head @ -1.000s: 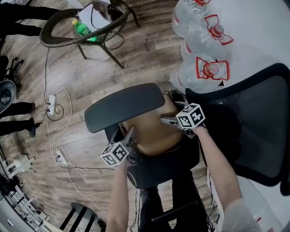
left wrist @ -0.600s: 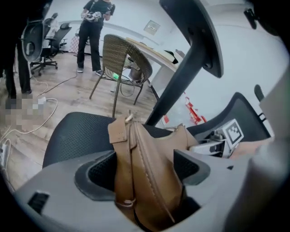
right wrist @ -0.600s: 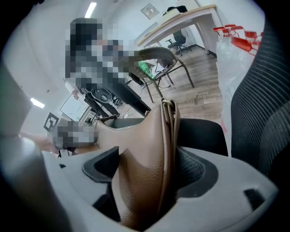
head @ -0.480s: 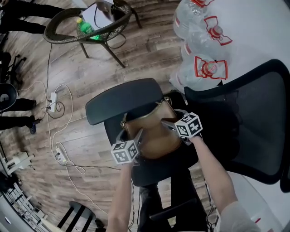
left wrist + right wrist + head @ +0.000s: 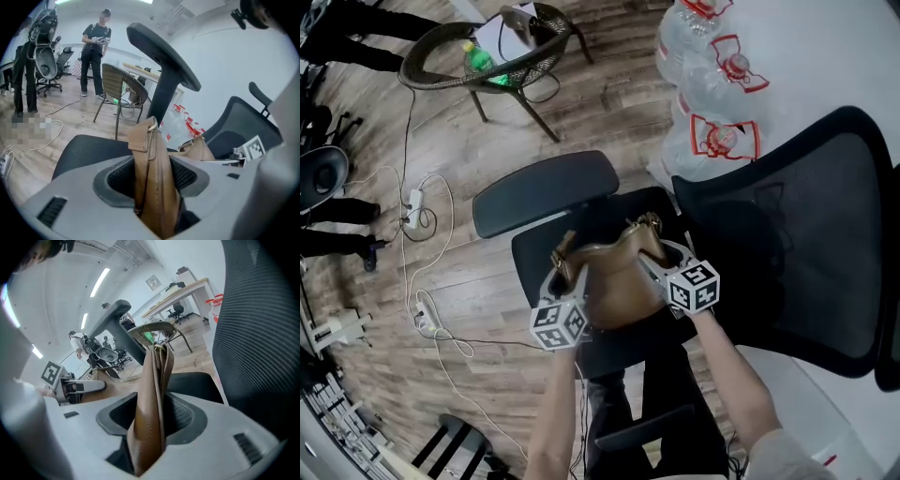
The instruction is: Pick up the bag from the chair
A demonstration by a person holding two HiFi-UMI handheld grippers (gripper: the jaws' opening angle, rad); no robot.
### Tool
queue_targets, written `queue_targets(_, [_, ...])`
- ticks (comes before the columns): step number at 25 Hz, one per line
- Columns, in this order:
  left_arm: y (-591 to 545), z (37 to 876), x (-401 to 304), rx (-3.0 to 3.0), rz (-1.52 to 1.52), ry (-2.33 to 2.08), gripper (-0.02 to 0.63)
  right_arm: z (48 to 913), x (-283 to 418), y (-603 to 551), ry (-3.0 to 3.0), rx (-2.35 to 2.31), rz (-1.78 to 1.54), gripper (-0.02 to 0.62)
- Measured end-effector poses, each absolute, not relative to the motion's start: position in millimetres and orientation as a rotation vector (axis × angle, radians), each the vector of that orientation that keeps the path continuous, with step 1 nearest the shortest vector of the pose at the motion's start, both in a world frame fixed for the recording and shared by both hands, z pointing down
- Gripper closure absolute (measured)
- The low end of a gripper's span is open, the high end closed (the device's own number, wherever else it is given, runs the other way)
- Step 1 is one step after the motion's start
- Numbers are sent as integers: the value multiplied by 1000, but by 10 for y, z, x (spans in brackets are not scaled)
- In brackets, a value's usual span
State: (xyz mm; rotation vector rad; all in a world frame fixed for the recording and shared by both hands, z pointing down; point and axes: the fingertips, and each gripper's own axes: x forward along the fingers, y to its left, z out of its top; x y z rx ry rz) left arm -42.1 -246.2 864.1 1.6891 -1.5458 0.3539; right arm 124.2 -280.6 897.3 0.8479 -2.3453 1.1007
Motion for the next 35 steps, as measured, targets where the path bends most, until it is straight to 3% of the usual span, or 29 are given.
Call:
queue_targets(12, [-2246, 7710, -486, 1748, 337, -1664, 436, 8139, 1184, -2544, -2485, 909, 1050, 446])
queue_targets(26, [-1350, 5366, -397, 2060, 174, -1514, 440, 5772, 1274, -1661, -2565, 1038, 831, 446])
queue_targets(35, [-644, 4218, -472, 2170, 94, -1536, 440, 4692, 1203, -947, -2628, 1117, 810, 439])
